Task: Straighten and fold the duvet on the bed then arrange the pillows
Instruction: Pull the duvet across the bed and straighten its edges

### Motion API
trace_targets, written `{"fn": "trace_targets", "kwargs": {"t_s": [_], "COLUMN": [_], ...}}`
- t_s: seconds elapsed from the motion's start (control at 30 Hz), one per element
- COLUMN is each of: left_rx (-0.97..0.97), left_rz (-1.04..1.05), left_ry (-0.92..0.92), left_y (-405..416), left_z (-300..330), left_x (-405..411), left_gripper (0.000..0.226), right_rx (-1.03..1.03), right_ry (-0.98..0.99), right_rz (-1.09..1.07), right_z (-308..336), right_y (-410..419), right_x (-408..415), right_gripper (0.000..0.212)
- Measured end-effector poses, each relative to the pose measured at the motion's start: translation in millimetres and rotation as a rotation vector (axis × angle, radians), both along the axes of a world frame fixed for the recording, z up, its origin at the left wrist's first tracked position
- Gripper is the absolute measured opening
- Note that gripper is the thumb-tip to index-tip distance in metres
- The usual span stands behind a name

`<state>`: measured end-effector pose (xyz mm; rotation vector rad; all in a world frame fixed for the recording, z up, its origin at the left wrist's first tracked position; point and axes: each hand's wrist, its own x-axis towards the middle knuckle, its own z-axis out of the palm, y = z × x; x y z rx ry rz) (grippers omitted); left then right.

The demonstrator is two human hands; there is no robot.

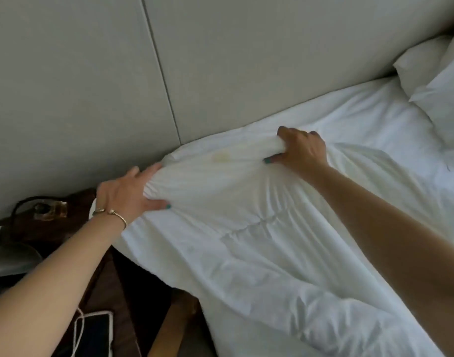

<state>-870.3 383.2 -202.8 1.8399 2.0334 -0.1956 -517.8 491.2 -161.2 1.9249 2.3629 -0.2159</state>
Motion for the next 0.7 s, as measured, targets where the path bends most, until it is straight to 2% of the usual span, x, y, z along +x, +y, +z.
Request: {"fn": "trace_targets", "kwargs": {"t_s": [0.07, 0.17, 0.23, 0.3, 0.37, 0.43, 0.53, 0.7], "left_rx": [0.049, -0.036, -0.105, -0.088, -0.086, -0.102, -0.111, -0.158], "left_rz": [-0.026, -0.163, -0.107, -0.064, -0.092, -0.136, -0.130, -0.134], "left_ry": [0.079, 0.177, 0.050, -0.150, -0.224, -0.188, -0.062, -0.012], "left_y": [24.0, 43.7, 50.5, 59.0, 61.9, 55.3, 40.2, 49.4], "left_z": [1.3, -18.3, -33.8, -37.7, -38.9, -48.7, -76.8, -87.5], "left_x": [1.0, 34.7, 58.4, 77.9, 96.1, 108.6, 120.1, 119.1], "left_gripper": [0.100, 0.101, 0.105, 0.105, 0.105, 0.110, 0.127, 0.133], "right_rx": [-0.002, -0.177, -0.275, -0.225, -0.052, 0.050, -0.103, -0.136], "right_ry": [-0.040, -0.173, -0.173, -0.176, -0.205, -0.146, -0.099, -0.002], "right_rz": [-0.058, -0.173, -0.194, -0.155, -0.132, -0.186, -0.315, -0.372], "right_z": [-6.2, -42.9, -63.6, -71.3, -72.5, -82.2, -108.1, -122.2], "right_y": [28.5, 22.5, 13.7, 13.6, 8.3, -7.2, -44.4, -79.3], "right_x": [-6.8, 17.0, 27.8, 30.4, 28.7, 24.4, 9.3, -0.2], "right_gripper": [0.061, 0.083, 0.102, 0.112, 0.108, 0.089, 0.068, 0.065]}}
